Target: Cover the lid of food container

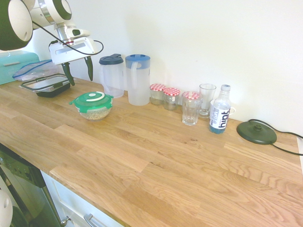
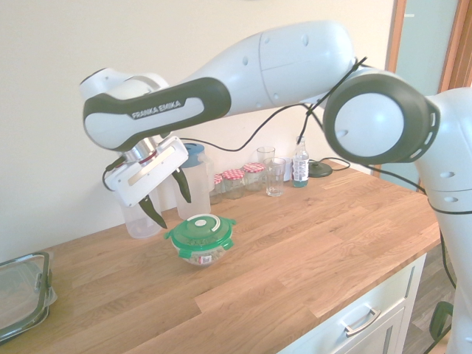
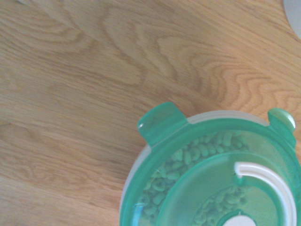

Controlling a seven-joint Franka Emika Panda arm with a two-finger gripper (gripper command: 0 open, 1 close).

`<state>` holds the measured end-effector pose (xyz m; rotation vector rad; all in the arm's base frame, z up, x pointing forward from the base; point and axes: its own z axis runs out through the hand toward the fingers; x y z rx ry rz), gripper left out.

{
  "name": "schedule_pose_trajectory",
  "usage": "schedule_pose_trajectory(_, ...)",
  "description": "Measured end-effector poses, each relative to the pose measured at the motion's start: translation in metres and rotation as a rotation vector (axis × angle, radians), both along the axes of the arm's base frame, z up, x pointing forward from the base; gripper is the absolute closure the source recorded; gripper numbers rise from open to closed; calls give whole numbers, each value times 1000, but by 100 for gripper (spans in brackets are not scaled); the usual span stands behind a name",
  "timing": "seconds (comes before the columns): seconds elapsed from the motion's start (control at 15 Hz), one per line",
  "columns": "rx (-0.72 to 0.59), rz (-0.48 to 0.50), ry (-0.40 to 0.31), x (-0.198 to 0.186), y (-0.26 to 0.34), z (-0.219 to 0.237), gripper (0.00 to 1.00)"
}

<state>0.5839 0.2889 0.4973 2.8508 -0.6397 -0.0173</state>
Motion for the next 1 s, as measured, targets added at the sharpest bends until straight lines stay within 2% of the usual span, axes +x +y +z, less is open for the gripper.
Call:
schedule_pose_trajectory(0.2, 147, -1, 4, 0, -62, 12, 0)
schedule_pose_trajectory(0.47, 139, -63, -36, -18, -144, 10, 0)
schedule_pose_trajectory(1.0, 159, -170, -104, -113, -261, -8, 0)
